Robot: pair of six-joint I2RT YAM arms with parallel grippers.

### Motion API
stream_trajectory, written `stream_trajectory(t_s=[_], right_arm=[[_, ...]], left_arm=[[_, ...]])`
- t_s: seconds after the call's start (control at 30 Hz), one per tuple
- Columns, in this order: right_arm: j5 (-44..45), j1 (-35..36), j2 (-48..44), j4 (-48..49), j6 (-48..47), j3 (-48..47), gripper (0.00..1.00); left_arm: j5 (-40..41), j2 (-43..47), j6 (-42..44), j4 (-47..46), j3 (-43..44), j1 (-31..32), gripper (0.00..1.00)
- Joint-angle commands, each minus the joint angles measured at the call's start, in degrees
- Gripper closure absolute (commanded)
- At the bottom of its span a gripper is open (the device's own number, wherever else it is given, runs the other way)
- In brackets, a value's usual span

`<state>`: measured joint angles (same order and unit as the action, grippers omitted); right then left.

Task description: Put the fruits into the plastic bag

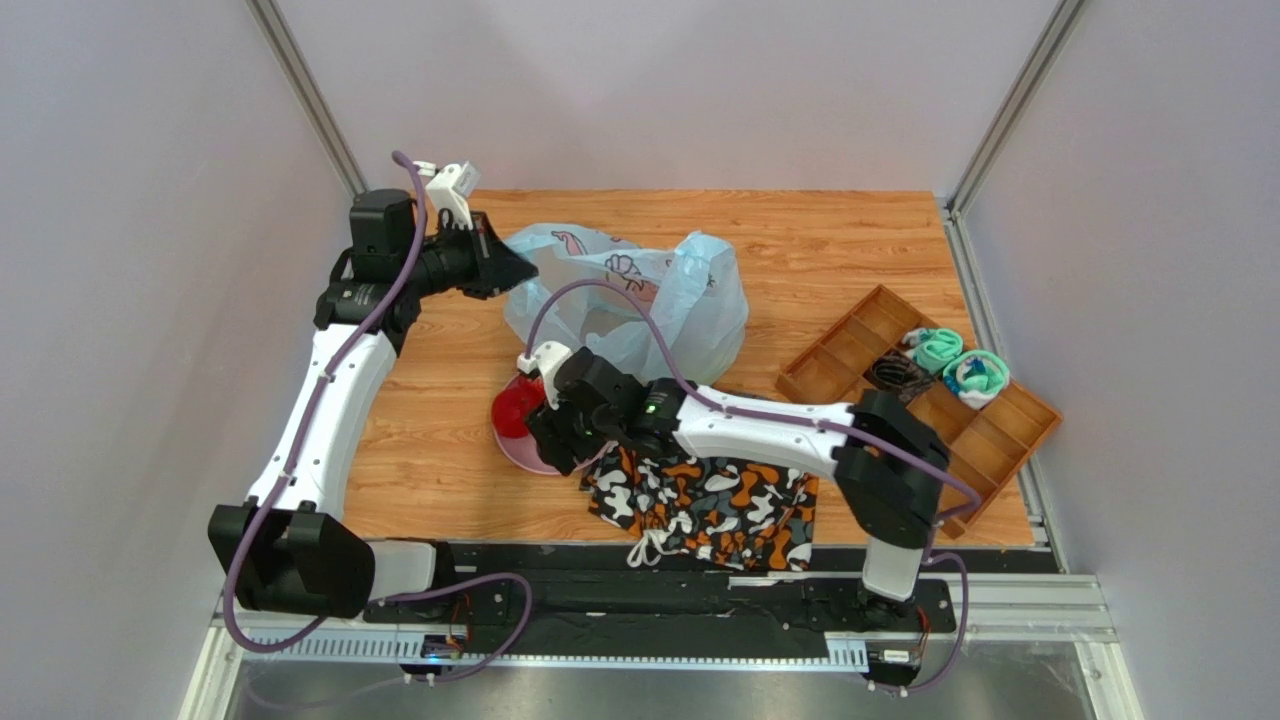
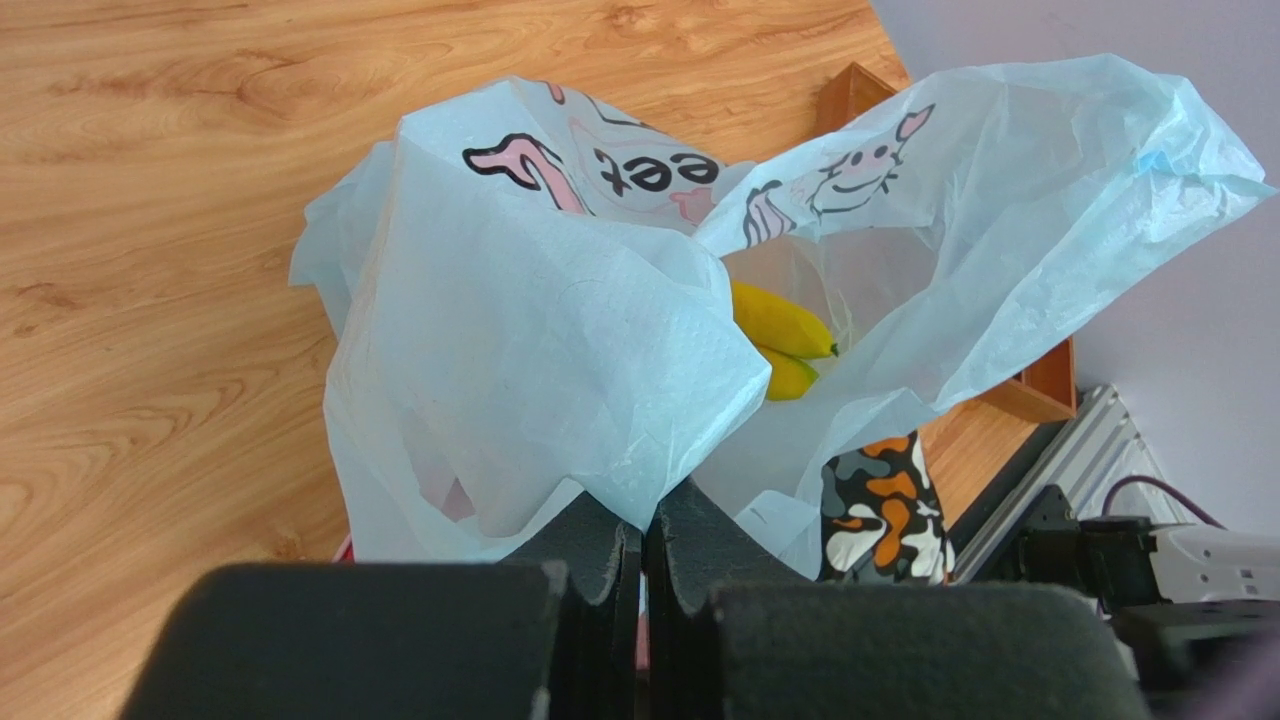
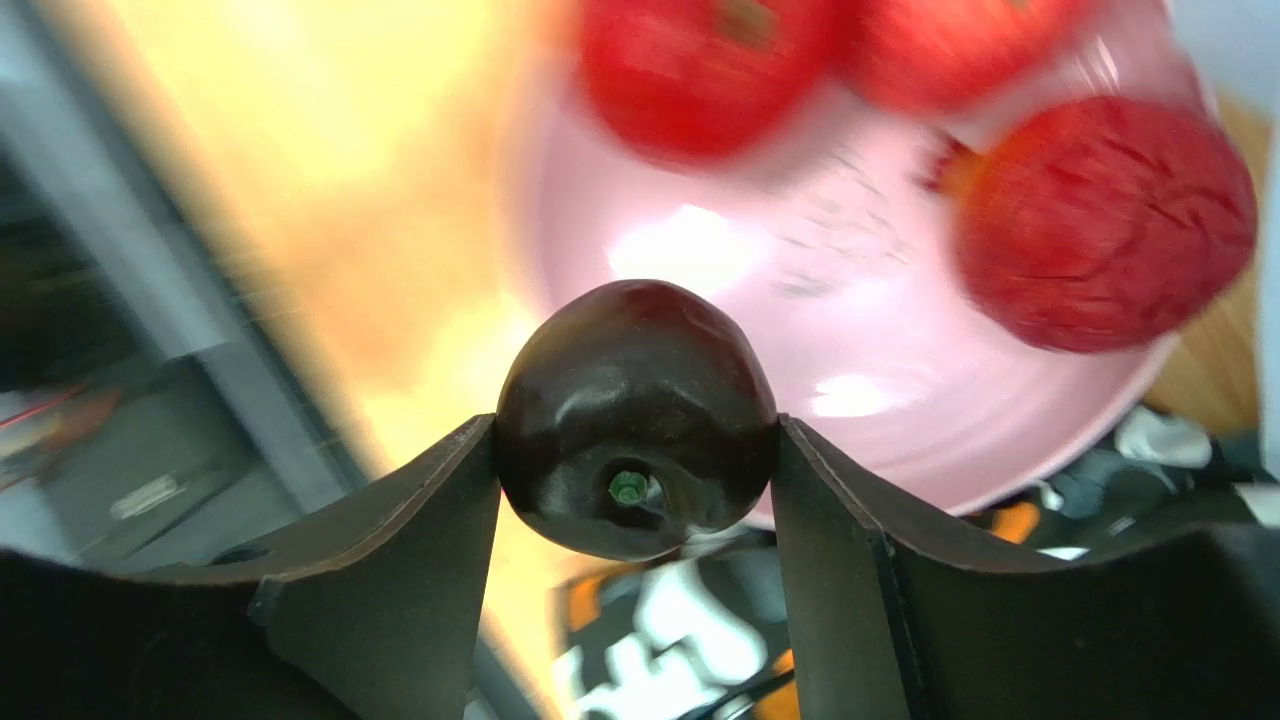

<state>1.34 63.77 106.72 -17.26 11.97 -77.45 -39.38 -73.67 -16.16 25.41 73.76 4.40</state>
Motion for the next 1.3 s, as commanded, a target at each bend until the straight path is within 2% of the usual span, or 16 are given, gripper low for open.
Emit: stream_trajectory(t_s=[0.0,0.1,0.23,0.33,0.6,0.97,1.1,1.27], right_arm=[[-12.4,0.31,-11.69,11.19,-4.49,0.9,0.65],[-14.87,-1.71,-16.36,13.91,-3.97,0.11,0.65],[-15.85,-7.85,-20.92,16.37,-0.47,-0.95,0.65],[-13.22,-11.72,-21.72,16.73,1.04,-1.56,0.65],[6.63,-14.02,-11.01,-2.49,-2.12,-15.7,0.66],[17.8,-13.14,1.46,-14.02,-1.16,-28.35,0.66],[23.17,-13.67,8.14,-22.54,-0.46,-34.95,0.65],[22.13,-16.74,9.57,-23.62,2.36,-31.46,0.63]], left_arm=[[-0.44,1.16,0.26,-1.77,0.16,-0.19,1.0],[-0.53,1.16,0.25,-1.68,0.16,-0.19,1.0],[-0.53,1.25,0.17,-1.77,0.25,-0.19,1.0],[-0.53,1.33,0.08,-1.85,0.16,-0.19,1.0],[-0.53,1.42,0.08,-1.85,0.16,-0.19,1.0],[-0.79,1.42,0.08,-1.94,0.16,-0.19,1.0],[-0.62,1.51,0.25,-1.85,0.16,-0.19,1.0],[-0.44,1.51,0.34,-1.77,0.16,-0.19,1.0]])
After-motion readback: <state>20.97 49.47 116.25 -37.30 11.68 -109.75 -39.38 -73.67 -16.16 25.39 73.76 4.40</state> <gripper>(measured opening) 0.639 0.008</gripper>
